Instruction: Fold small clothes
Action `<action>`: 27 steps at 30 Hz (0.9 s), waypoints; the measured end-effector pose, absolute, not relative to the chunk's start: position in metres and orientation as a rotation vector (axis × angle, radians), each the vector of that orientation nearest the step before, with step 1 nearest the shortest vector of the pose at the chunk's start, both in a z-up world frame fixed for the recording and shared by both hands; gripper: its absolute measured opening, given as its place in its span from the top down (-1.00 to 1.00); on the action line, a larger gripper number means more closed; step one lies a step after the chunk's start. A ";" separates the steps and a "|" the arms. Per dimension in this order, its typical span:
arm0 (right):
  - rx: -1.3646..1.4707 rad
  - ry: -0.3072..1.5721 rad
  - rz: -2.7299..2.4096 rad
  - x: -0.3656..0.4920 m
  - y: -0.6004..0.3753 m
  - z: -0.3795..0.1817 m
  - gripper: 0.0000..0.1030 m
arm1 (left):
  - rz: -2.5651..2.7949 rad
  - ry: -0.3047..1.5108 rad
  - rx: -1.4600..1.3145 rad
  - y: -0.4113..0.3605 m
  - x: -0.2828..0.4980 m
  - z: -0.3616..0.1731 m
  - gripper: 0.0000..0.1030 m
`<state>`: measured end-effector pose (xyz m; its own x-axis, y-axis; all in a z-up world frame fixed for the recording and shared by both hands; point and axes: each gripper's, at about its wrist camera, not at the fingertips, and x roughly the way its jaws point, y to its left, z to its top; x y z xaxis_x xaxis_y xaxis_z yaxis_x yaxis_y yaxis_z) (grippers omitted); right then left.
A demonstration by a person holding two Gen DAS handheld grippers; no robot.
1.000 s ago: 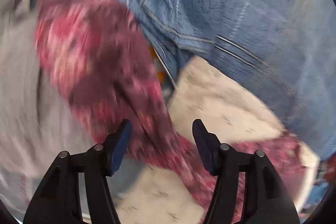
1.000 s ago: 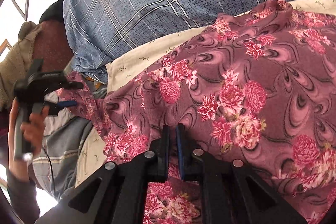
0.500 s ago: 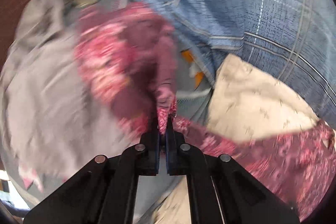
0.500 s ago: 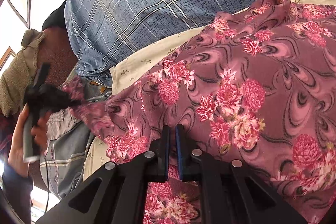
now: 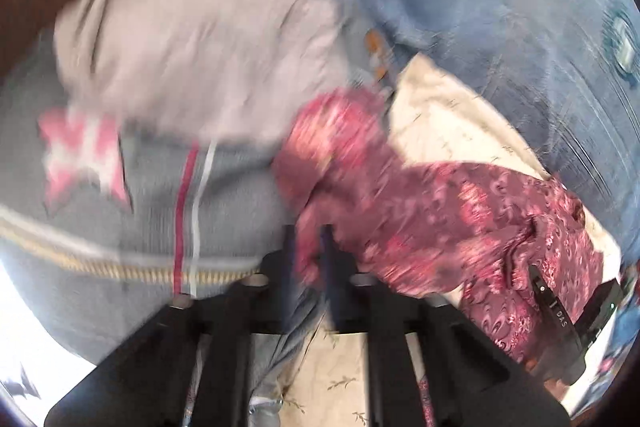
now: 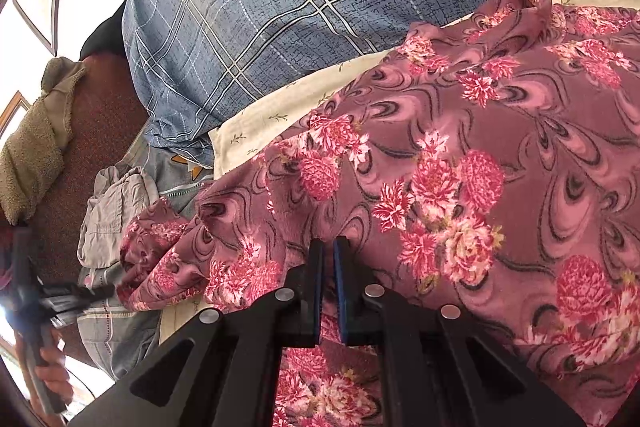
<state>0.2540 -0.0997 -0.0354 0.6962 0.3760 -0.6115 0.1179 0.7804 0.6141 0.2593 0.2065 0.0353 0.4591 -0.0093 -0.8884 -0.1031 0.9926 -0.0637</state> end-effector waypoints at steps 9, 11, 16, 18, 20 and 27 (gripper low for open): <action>0.709 0.790 0.174 0.249 -0.103 -0.037 0.89 | 0.115 1.158 0.444 0.116 0.330 0.011 -0.60; 0.716 0.788 0.179 0.249 -0.105 -0.037 0.89 | 0.175 1.165 0.608 0.101 0.341 -0.014 -0.60; 0.735 0.783 0.188 0.247 -0.108 -0.040 0.91 | 0.247 1.175 0.824 0.097 0.351 -0.055 0.15; 0.737 0.782 0.188 0.246 -0.108 -0.040 0.92 | 0.277 1.146 0.800 0.109 0.352 -0.052 0.81; 0.738 0.782 0.187 0.245 -0.109 -0.041 0.92 | 0.268 1.138 0.687 0.124 0.355 -0.038 0.88; 0.722 0.796 0.174 0.245 -0.107 -0.041 0.92 | 0.144 1.036 0.179 0.182 0.352 0.036 0.91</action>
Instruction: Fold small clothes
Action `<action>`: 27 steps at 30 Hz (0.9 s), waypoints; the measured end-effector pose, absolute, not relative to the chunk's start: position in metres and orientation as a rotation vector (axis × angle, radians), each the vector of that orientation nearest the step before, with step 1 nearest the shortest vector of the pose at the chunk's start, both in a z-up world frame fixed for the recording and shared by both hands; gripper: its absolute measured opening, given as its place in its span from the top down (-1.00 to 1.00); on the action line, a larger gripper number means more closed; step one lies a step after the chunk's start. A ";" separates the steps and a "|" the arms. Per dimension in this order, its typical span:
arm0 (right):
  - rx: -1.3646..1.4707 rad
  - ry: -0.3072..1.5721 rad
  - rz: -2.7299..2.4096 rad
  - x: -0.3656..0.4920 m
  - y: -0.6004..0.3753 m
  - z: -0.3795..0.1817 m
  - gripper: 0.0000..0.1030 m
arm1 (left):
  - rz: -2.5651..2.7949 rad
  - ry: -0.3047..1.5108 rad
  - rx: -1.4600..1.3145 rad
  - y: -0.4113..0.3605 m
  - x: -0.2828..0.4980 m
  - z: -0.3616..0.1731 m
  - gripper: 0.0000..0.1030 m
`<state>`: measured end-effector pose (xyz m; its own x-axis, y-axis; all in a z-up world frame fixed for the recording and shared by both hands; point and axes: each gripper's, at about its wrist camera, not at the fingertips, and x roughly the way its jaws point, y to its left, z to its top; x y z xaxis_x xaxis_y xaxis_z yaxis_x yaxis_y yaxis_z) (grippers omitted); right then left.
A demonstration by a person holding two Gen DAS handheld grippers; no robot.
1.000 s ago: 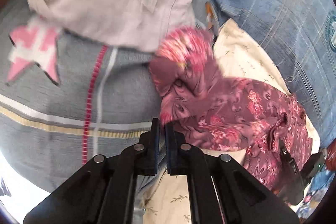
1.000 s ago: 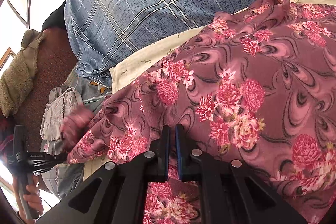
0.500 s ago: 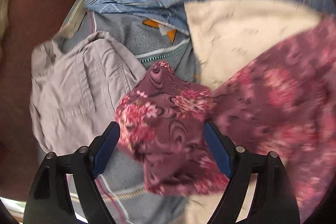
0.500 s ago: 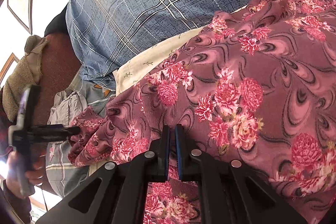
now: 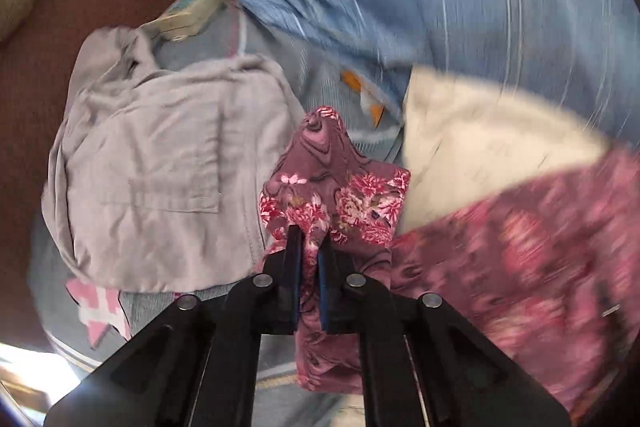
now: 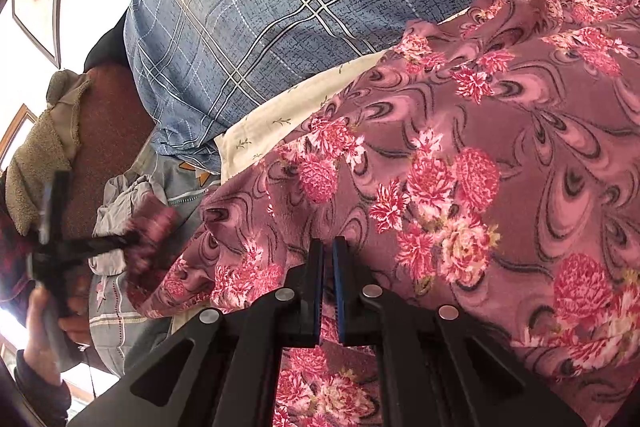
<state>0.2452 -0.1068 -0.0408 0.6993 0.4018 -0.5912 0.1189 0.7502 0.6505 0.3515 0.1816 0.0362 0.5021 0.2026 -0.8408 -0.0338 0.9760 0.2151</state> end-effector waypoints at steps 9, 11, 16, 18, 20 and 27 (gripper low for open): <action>0.651 0.867 0.126 0.235 -0.111 -0.014 0.70 | -0.183 0.907 -0.125 0.156 0.308 0.102 0.91; 0.608 0.854 0.108 0.221 -0.121 -0.004 0.70 | -0.270 0.910 -0.170 0.135 0.304 0.108 0.91; 0.440 0.816 -0.023 0.181 -0.156 0.019 0.61 | -0.413 0.928 -0.186 0.066 0.293 0.108 0.91; 0.397 0.816 -0.092 0.163 -0.173 0.021 0.59 | -0.477 0.949 -0.197 0.034 0.291 0.099 0.91; 0.398 0.819 -0.132 0.149 -0.187 0.017 0.58 | -0.532 0.977 -0.198 0.000 0.288 0.086 0.91; 0.449 0.799 -0.139 0.111 -0.209 -0.003 0.63 | -0.577 1.211 -0.178 -0.097 0.293 -0.010 0.91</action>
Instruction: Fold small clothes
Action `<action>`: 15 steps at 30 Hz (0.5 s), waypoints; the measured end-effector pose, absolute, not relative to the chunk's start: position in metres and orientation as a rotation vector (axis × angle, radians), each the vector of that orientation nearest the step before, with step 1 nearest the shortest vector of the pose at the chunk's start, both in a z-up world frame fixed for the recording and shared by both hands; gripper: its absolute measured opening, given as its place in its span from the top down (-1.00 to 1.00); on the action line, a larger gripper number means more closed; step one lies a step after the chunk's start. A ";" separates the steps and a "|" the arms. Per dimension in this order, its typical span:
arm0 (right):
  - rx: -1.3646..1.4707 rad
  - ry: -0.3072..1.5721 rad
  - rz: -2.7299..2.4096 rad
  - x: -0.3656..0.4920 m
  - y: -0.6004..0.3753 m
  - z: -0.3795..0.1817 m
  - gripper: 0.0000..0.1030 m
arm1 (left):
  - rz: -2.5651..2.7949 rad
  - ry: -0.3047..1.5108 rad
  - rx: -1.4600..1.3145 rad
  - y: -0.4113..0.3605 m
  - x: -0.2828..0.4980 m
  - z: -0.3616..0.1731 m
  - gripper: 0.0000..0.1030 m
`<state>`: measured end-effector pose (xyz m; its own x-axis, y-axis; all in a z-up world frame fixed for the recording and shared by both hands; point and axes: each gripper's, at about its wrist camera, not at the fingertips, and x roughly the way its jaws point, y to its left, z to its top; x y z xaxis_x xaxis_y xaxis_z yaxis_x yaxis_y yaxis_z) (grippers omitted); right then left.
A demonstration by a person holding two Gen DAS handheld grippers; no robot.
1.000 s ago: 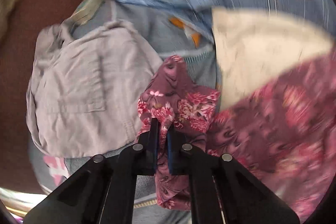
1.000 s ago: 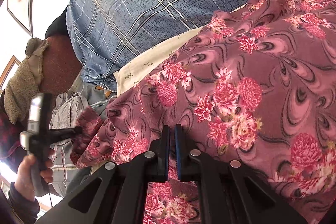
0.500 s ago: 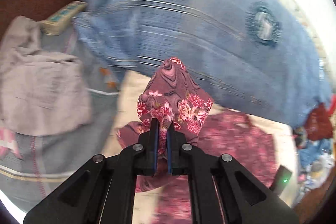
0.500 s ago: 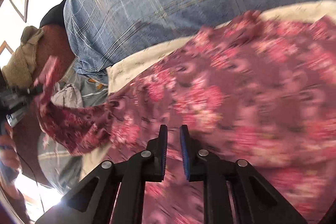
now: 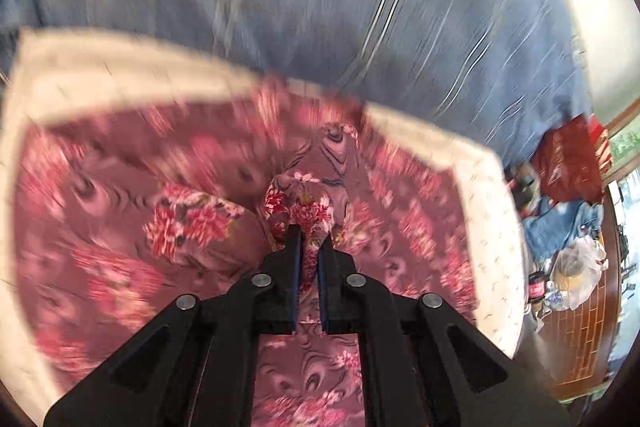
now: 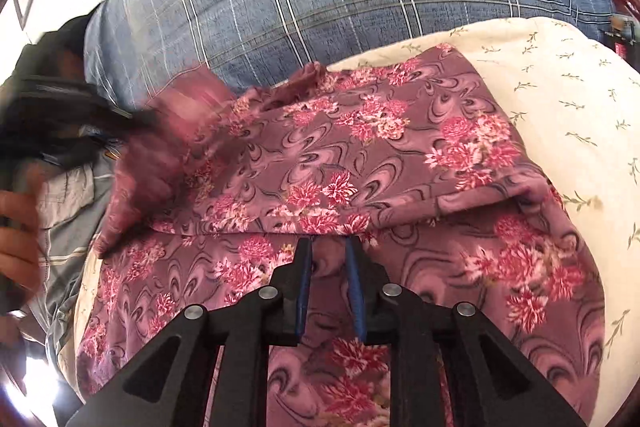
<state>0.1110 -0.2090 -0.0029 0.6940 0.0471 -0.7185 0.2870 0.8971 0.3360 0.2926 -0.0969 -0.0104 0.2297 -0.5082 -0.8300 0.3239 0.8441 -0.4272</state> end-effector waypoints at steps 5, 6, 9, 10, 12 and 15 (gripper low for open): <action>0.474 0.801 -0.135 0.115 -0.210 0.000 0.55 | -0.577 1.240 -0.211 -0.097 0.293 -0.031 0.89; 0.479 0.807 -0.137 0.117 -0.210 0.002 0.55 | -0.590 1.235 -0.217 -0.092 0.291 -0.027 0.86; 0.513 0.771 -0.138 0.124 -0.213 0.014 0.47 | -0.641 1.177 -0.231 -0.066 0.279 -0.009 0.48; 0.530 0.755 -0.124 0.130 -0.213 0.020 0.36 | -0.632 1.153 -0.229 -0.054 0.273 -0.004 0.31; 0.563 0.749 -0.091 0.145 -0.211 0.025 0.20 | -0.607 1.109 -0.253 -0.024 0.260 -0.001 0.04; 0.597 0.738 -0.068 0.171 -0.204 0.032 0.20 | -0.586 1.113 -0.287 0.013 0.243 -0.012 0.04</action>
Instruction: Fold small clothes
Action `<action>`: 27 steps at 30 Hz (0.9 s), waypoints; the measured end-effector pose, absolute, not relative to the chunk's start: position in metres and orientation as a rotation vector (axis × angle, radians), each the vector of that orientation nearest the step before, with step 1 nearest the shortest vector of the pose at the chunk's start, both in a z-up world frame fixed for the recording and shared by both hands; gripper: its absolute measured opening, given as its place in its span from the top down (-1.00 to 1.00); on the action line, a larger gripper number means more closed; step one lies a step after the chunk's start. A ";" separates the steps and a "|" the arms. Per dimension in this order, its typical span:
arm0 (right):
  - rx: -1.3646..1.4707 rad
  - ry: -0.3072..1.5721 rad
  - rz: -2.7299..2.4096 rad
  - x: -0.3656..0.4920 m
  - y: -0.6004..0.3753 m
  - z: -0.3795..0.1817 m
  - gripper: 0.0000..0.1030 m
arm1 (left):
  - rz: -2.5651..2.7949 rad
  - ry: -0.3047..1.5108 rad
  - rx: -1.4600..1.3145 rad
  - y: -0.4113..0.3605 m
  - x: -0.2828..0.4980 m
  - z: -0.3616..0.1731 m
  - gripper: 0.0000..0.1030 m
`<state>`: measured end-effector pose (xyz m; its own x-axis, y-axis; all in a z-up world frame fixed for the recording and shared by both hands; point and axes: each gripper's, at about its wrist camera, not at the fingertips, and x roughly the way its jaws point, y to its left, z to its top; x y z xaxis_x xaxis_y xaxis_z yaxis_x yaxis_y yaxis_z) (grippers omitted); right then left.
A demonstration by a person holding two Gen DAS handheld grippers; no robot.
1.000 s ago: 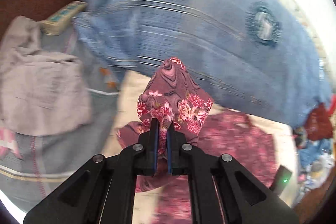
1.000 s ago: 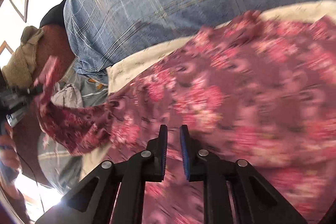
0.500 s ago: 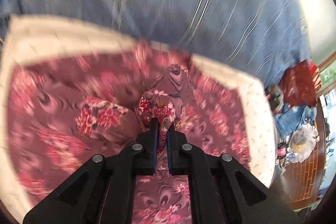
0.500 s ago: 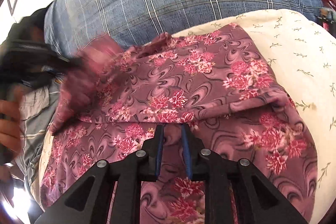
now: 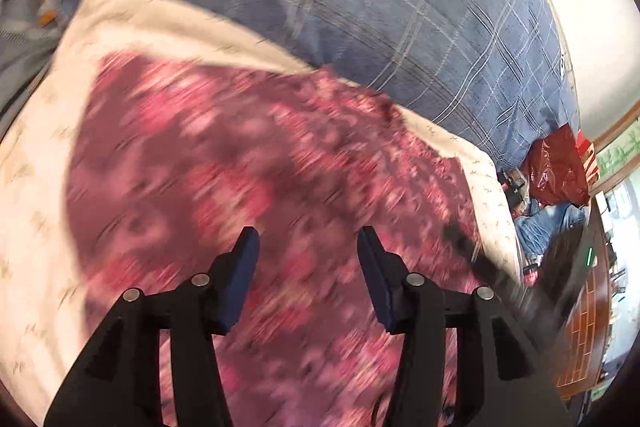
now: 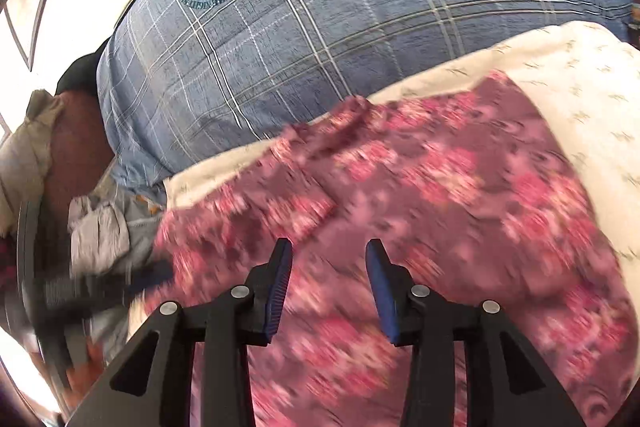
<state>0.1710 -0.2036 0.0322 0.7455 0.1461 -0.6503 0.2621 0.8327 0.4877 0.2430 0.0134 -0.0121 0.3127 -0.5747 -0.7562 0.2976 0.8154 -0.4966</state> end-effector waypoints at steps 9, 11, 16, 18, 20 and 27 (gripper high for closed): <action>0.756 0.846 -0.116 0.234 -0.194 -0.006 0.15 | -0.570 1.145 -0.346 0.046 0.238 -0.037 0.04; 0.761 0.798 -0.115 0.237 -0.188 -0.009 0.15 | -0.572 1.147 -0.367 0.047 0.238 -0.037 0.04; 0.780 0.811 -0.087 0.248 -0.186 -0.010 0.87 | -0.578 1.160 -0.421 0.050 0.236 -0.035 0.04; 0.801 0.775 -0.078 0.241 -0.194 -0.003 0.87 | -0.598 1.161 -0.437 0.047 0.233 -0.031 0.04; 0.812 0.723 -0.079 0.227 -0.206 0.007 0.87 | -0.614 1.162 -0.430 0.043 0.230 -0.028 0.03; 0.858 0.565 -0.162 0.163 -0.268 0.043 0.88 | -0.571 1.191 -0.419 0.030 0.232 -0.031 -0.01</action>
<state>0.1629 -0.2681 0.0427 0.8421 0.0872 -0.5322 0.3557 0.6520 0.6696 0.2324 0.0296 -0.0307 0.2584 -0.6174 -0.7430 0.1928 0.7866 -0.5866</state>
